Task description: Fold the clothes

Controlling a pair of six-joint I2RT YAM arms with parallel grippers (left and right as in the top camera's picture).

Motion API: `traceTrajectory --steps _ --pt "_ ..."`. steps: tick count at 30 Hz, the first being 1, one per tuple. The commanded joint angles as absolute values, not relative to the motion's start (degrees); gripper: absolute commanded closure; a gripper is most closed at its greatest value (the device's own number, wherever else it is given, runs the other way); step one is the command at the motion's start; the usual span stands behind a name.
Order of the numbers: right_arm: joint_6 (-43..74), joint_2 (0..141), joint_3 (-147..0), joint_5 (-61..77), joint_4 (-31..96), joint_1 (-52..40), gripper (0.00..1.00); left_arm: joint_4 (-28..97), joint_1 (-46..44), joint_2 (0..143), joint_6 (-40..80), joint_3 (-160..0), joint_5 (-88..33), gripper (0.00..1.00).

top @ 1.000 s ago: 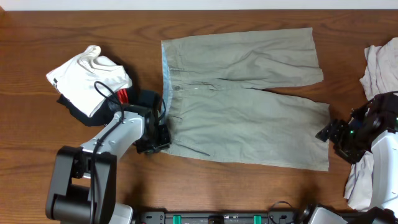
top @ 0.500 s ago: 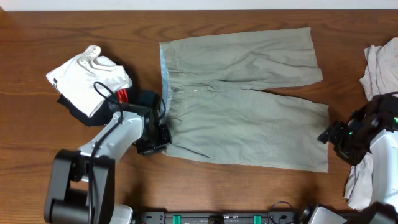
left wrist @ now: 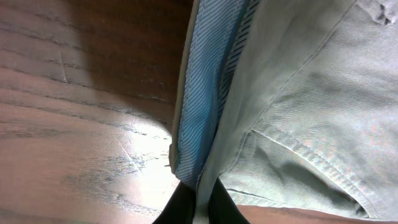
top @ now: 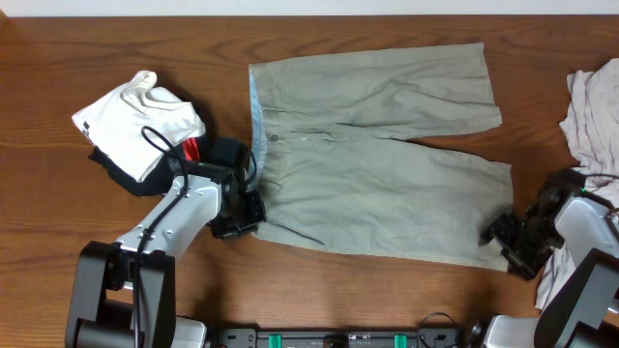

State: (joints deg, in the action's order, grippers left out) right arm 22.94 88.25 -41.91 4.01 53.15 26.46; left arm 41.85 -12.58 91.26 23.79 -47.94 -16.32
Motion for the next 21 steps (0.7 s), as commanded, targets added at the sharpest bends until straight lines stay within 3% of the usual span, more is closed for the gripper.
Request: traceTrajectory --steps 1,3,6,10,21 --pt "25.91 88.31 -40.86 0.82 52.93 27.09 0.3 41.82 -12.67 90.72 23.83 -48.66 -15.62 0.94" --pt "25.93 88.31 -40.36 0.86 52.88 27.09 0.37 41.47 -12.64 90.72 23.83 -48.66 -15.59 0.94" --pt "25.91 88.29 -40.23 0.86 51.96 27.09 0.56 41.06 -12.64 90.72 23.83 -48.66 -15.62 0.94" --pt "25.65 88.27 -41.28 0.8 51.66 27.42 0.97 41.41 -12.64 90.7 23.77 -48.69 -15.64 0.94" --pt "19.73 80.05 -56.05 2.39 65.23 27.59 0.99 51.22 -12.67 84.49 22.79 -53.23 -17.98 0.94"
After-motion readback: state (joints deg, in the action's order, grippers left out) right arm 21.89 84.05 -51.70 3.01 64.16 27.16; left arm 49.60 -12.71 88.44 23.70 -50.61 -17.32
